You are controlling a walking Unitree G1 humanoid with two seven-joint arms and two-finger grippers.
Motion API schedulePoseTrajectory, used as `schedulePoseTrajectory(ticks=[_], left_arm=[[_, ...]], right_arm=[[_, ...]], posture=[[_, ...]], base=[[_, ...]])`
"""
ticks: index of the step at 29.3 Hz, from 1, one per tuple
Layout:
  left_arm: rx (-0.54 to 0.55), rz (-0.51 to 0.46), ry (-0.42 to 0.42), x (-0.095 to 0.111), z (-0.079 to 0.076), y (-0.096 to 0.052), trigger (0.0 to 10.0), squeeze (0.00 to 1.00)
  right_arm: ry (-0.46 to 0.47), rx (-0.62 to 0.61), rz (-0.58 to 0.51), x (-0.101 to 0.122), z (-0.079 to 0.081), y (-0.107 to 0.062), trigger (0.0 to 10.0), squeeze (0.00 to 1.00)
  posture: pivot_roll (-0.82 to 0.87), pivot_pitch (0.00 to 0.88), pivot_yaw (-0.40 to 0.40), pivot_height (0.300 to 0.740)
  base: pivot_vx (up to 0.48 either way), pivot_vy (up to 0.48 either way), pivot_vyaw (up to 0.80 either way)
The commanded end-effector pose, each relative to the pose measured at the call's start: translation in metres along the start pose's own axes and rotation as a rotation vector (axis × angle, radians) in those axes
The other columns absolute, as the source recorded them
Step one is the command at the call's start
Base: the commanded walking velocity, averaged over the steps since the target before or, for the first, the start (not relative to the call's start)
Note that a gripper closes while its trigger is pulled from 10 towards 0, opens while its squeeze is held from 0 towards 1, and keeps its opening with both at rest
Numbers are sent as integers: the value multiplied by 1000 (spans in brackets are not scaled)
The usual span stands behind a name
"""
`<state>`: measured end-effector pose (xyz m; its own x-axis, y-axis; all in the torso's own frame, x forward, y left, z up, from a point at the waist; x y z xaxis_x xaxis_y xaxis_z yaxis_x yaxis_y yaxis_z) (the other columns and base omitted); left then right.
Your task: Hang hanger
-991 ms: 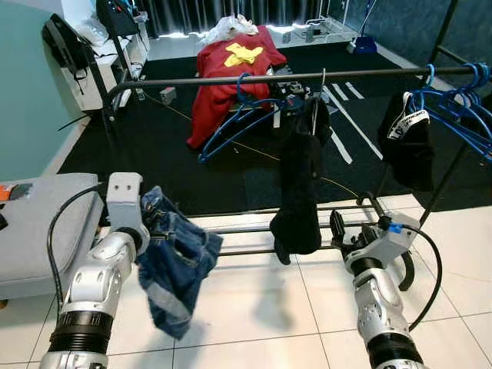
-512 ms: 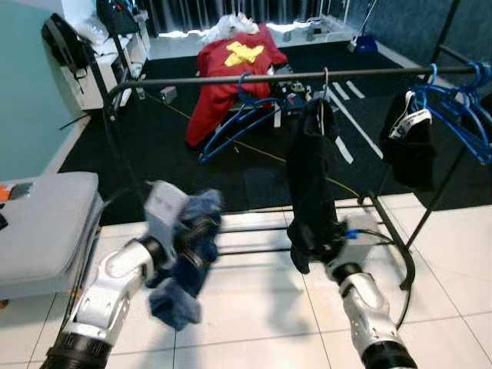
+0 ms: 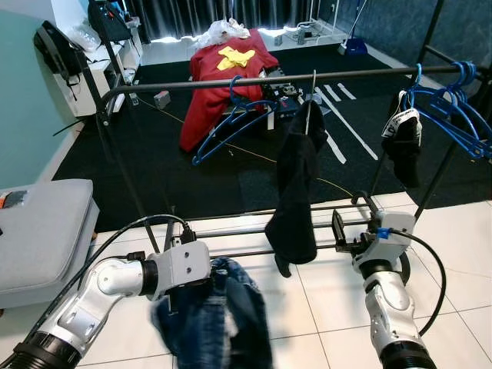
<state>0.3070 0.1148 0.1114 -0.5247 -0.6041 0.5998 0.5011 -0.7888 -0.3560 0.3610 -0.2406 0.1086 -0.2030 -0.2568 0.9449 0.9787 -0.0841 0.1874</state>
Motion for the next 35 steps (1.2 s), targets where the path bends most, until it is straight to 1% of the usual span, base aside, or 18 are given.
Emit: schedulePoseTrajectory(ticks=[1, 8, 9, 10, 11, 14, 15, 16, 18, 19, 21, 22, 23, 25, 27, 28, 31, 35], left_arm=[[21, -16, 24, 2, 12, -7, 10000, 0], [79, -59, -56, 7, 15, -5, 10000, 0], [135, -44, -161, 1, 16, -1, 10000, 0], [135, -44, -161, 1, 16, -1, 10000, 0], [248, -7, -312, -12, 17, 6, 10000, 0], [248, -7, -312, -12, 17, 6, 10000, 0], [470, 61, -561, -37, 21, 10, 10000, 0], [621, 117, -756, -55, 16, 12, 10000, 0], [621, 117, -756, -55, 16, 12, 10000, 0], [724, 161, -884, -65, 9, 12, 10000, 0], [724, 161, -884, -65, 9, 12, 10000, 0], [796, 184, -977, -71, 4, 10, 10000, 0], [820, 177, -1010, -70, 2, 9, 10000, 0], [820, 177, -1010, -70, 2, 9, 10000, 0], [853, 175, -1025, -71, -1, 5, 10000, 0], [853, 175, -1025, -71, -1, 5, 10000, 0], [949, 258, -1003, -84, 1, -9, 10000, 0], [960, 271, -994, -86, 3, -11, 10000, 0]], right_arm=[[21, -6, -8, -2, 0, -4, 10000, 0], [34, -9, 19, -10, 5, -5, 10000, 0], [42, -26, 82, -22, 6, -5, 10000, 0], [42, -26, 82, -22, 6, -5, 10000, 0], [59, -27, 136, -33, 10, -7, 10000, 0], [59, -27, 136, -33, 10, -7, 10000, 0], [44, -26, 232, -50, 15, -9, 10000, 0], [5, -21, 297, -61, 20, -10, 10000, 0], [5, -21, 297, -61, 20, -10, 10000, 0], [-20, -15, 338, -67, 24, -10, 10000, 0], [-20, -15, 338, -67, 24, -10, 10000, 0], [-34, -2, 335, -66, 32, -7, 10000, 0], [-30, 15, 320, -63, 39, -3, 10000, 0], [-30, 15, 320, -63, 39, -3, 10000, 0], [-4, 94, 285, -56, 58, 1, 10000, 0], [-4, 94, 285, -56, 58, 1, 10000, 0], [55, 235, 255, -47, 85, 2, 10000, 0], [70, 236, 256, -47, 87, 3, 10000, 0]], posture=[[77, 25, 78, 740], [66, 23, 86, 740], [67, 23, 81, 740], [67, 23, 81, 740], [69, 23, 78, 740], [69, 23, 78, 740], [71, 36, 73, 740], [83, 49, 66, 740], [83, 49, 66, 740], [95, 56, 59, 740], [95, 56, 59, 740], [94, 62, 56, 740], [82, 64, 60, 740], [82, 64, 60, 740], [69, 59, 59, 740], [69, 59, 59, 740], [67, 61, 51, 740], [75, 65, 42, 740]], base=[[0, 0, 0], [0, 0, 0], [0, 0, 0], [0, 0, 0], [0, 0, 0], [0, 0, 0], [0, 0, 0], [0, 0, 0], [0, 0, 0], [0, 0, 0], [0, 0, 0], [0, 0, 0], [0, 0, 0], [0, 0, 0], [0, 0, 0], [0, 0, 0], [0, 0, 0], [0, 0, 0]])
Point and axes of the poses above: a point about 5 cm out from each wrist's last joint towards the gripper, its own y axis pointing out of the wrist towards the gripper, its own x axis along the axis of the wrist's last joint, z = x × y, the point moved 5 cm from there along y, pointing out of the wrist towards the gripper, and after that the axes turned 13 degrees about y, right-handed, at the moved point
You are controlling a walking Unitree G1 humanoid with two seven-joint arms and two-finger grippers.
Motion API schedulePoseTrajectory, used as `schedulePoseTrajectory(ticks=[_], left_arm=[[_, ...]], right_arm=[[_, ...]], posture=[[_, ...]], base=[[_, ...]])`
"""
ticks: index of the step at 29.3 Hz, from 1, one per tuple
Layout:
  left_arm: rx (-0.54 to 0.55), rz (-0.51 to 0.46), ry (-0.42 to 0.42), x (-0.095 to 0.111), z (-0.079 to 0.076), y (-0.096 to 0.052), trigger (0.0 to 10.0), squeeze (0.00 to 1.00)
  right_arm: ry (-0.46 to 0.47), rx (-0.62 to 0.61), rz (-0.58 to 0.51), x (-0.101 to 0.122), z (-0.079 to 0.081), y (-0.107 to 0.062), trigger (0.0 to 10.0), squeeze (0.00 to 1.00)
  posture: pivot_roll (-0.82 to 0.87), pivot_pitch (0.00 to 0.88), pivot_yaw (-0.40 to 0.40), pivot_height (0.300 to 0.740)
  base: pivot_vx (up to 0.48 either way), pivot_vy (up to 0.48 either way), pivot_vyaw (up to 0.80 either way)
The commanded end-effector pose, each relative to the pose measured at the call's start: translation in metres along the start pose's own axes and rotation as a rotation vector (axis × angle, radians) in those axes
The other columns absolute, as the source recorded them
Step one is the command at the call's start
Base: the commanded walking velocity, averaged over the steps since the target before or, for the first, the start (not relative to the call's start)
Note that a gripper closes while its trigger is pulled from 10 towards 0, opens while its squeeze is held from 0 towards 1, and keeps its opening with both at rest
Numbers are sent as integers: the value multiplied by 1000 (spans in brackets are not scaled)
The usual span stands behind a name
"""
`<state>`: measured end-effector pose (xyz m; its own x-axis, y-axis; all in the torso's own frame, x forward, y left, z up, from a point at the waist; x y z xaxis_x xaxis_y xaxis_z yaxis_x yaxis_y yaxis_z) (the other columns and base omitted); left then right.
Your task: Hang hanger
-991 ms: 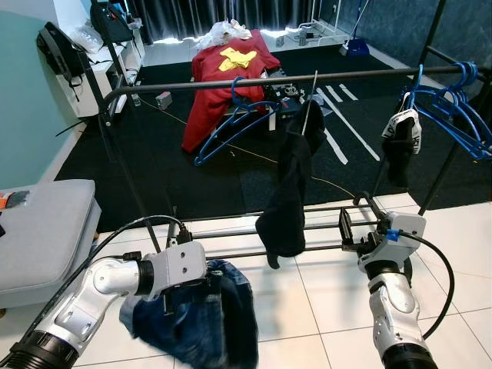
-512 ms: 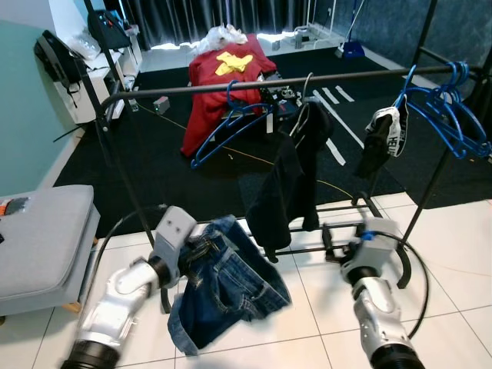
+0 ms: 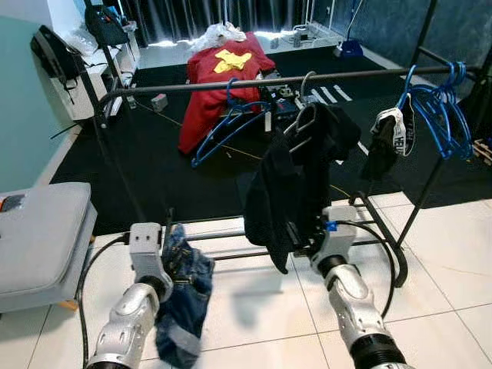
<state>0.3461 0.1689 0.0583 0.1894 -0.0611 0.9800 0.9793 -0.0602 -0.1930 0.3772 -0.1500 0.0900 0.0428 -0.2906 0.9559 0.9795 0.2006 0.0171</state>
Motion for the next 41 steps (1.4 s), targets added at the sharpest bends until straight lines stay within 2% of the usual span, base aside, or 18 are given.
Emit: schedulePoseTrajectory(ticks=[1, 2, 8, 15, 21, 28, 34, 41], left_arm=[[27, -30, 14, 7, 7, 1, 10000, 0], [25, -46, 39, 12, 8, 1, 10000, 0], [23, -75, 65, 22, 6, 0, 10000, 0], [24, -130, 35, 35, 0, -1, 10000, 0], [26, -138, 23, 36, -2, 2, 10000, 0], [28, -153, 13, 42, -3, 8, 10000, 0], [36, -164, 17, 48, -1, 8, 10000, 0], [44, -158, 12, 47, 0, 6, 10000, 0]], right_arm=[[19, 12, 9, -3, 4, 0, 10000, 0], [32, 15, 8, -3, 6, 1, 10000, 0], [50, 17, 23, -7, 9, 3, 10000, 0], [77, 44, 60, -20, 26, 5, 10000, 0], [73, 50, 65, -21, 27, 3, 10000, 0], [39, 95, 80, -22, 31, 1, 10000, 0], [81, 100, 89, -24, 32, 3, 10000, 0], [77, 103, 86, -24, 33, 2, 10000, 0]], posture=[[75, 65, 42, 740], [98, 63, 35, 740], [130, 61, 38, 740], [107, 33, 52, 740], [97, 23, 51, 740], [106, 16, 41, 740], [124, 24, 37, 740], [98, 28, 55, 740]], base=[[0, 0, 0], [0, 0, 0], [0, 0, 0], [0, 0, 0], [0, 0, 0], [355, 0, 571], [399, 0, 0], [403, 0, 0]])
Point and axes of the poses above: a point about 5 cm out from each wrist's last joint towards the gripper, its own y axis pointing out of the wrist towards the gripper, its own x axis along the axis of the wrist's last joint, z = x × y, the point moved 5 cm from there along y, pointing out of the wrist towards the gripper, and after that the axes turned 13 degrees about y, right-handed, at the moved point
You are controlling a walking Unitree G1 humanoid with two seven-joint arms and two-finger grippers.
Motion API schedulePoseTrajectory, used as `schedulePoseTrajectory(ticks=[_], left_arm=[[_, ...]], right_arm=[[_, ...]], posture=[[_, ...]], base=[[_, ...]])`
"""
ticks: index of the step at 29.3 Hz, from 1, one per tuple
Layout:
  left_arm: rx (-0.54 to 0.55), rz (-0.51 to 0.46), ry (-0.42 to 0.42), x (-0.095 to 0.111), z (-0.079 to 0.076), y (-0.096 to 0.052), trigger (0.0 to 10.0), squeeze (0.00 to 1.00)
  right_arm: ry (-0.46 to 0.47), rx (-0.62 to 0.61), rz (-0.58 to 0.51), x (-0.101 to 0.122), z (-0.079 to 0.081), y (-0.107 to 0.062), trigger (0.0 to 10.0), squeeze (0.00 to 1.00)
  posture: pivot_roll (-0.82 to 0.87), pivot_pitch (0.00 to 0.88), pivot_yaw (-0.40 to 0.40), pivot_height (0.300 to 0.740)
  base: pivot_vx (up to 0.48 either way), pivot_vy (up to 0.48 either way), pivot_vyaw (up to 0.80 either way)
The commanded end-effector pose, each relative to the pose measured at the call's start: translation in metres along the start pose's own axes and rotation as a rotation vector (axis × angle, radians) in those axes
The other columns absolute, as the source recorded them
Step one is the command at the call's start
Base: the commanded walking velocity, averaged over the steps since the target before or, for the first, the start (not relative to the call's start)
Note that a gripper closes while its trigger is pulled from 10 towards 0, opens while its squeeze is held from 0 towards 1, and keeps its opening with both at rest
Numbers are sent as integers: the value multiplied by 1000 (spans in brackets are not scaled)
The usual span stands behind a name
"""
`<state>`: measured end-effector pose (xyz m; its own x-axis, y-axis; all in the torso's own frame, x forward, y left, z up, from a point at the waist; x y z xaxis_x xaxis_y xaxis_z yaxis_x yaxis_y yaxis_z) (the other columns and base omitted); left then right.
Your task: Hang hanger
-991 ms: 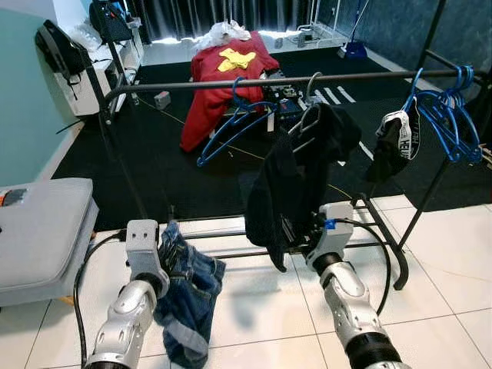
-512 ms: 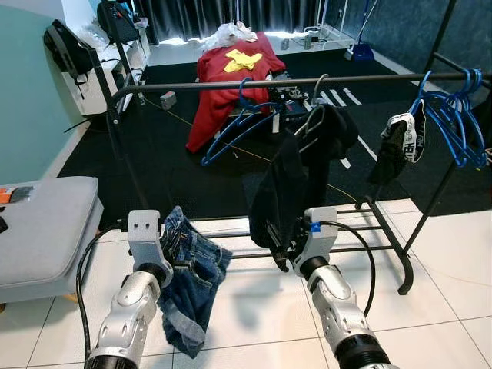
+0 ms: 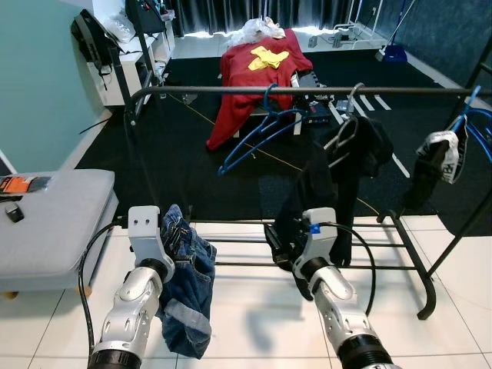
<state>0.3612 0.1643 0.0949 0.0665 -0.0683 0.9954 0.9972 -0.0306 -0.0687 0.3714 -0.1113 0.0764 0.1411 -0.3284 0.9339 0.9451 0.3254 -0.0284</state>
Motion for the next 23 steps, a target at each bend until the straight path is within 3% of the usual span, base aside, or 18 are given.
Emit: schedulePoseTrajectory(ticks=[1, 8, 23], left_arm=[[7, -35, -1, 8, 2, 0, 10000, 0], [9, -39, -6, 9, 1, 3, 10000, 0], [38, -25, 10, 5, 10, 0, 10000, 0]], right_arm=[[11, -4, 0, 0, -1, 0, 10000, 0], [-4, -8, 9, 1, -5, -3, 10000, 0], [-9, 11, 22, -4, 0, -3, 10000, 0]], posture=[[98, 28, 55, 740], [97, 30, 50, 740], [100, 23, 54, 740]], base=[[401, 0, 0], [400, 0, 0], [350, 0, 0]])
Point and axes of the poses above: a point about 5 cm out from each wrist's last joint towards the gripper, its own y axis pointing out of the wrist towards the gripper, its own x axis along the axis of the wrist's last joint, z = x × y, the point moved 5 cm from there along y, pointing out of the wrist towards the gripper, and after that the axes turned 13 degrees about y, right-handed, at the moved point
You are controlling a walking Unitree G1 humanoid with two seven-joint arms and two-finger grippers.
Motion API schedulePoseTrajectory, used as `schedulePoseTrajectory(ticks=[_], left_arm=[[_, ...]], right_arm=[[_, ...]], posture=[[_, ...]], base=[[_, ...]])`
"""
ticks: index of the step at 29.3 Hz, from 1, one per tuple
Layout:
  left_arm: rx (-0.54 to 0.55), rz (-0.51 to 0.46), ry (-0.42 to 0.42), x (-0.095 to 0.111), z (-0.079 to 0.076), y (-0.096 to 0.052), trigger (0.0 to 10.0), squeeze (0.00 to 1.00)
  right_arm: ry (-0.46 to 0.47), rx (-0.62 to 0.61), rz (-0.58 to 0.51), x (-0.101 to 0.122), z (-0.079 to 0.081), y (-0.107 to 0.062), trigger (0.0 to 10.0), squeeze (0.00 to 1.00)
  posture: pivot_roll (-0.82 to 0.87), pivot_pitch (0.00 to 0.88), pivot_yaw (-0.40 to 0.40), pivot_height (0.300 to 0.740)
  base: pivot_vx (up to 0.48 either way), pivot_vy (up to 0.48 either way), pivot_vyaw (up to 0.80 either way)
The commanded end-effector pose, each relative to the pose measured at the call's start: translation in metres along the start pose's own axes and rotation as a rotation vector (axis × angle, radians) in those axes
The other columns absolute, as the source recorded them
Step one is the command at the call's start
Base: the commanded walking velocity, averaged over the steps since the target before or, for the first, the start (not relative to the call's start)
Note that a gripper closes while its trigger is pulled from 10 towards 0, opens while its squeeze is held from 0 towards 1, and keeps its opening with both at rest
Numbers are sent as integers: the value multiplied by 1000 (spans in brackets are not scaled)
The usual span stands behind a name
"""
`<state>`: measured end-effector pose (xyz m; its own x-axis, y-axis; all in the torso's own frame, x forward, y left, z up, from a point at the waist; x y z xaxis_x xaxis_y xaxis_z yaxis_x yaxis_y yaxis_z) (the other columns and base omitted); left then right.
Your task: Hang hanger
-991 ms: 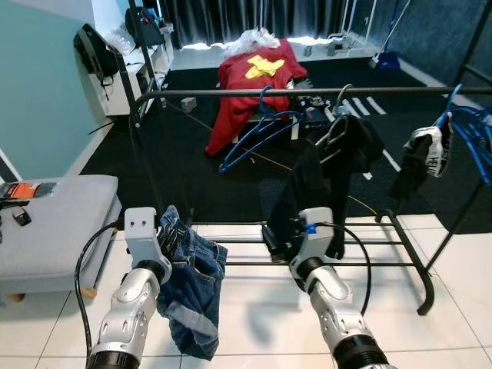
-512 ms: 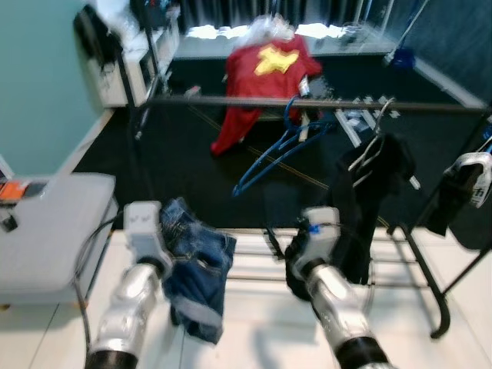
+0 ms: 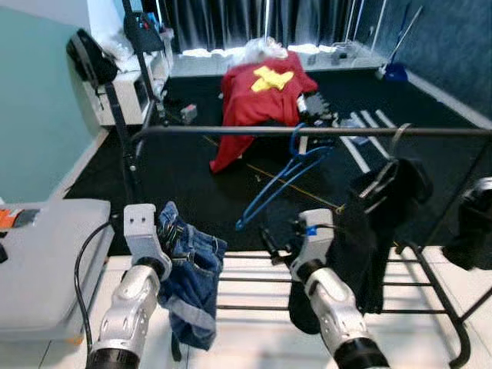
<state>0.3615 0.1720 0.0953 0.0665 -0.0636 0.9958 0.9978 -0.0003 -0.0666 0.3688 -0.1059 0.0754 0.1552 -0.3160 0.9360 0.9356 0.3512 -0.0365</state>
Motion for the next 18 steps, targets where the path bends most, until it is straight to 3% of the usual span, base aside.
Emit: schedulePoseTrajectory(ticks=[1, 10, 14, 18], left_arm=[[9, -25, 15, 6, 3, 0, 10000, 0], [-9, -26, 25, 5, -2, 3, 10000, 0], [-27, -34, 20, 5, -6, 1, 10000, 0], [-30, -34, 15, 4, -7, 1, 10000, 0]], right_arm=[[-2, -12, 4, -1, -5, -3, 10000, 0], [-20, 2, 11, -2, -3, -4, 10000, 0], [-100, 20, 56, -14, 0, -8, 10000, 0], [-118, 0, 55, -15, -3, -10, 10000, 0]], posture=[[100, 23, 54, 740], [87, 12, 60, 740], [84, 6, 57, 740], [84, 6, 57, 740]], base=[[319, 0, 0], [35, 0, 0], [0, 0, 0], [0, 0, 0]])
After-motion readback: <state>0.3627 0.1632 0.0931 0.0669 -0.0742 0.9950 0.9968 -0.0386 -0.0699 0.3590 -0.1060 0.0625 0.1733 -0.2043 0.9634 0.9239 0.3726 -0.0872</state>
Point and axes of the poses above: a point about 5 cm out from each wrist's last joint towards the gripper, its own y axis pointing out of the wrist towards the gripper, its own x axis along the axis of the wrist's last joint, z = x × y, the point moved 5 cm from there along y, pointing out of the wrist towards the gripper, and after that the axes turned 13 degrees about y, right-handed, at the moved point
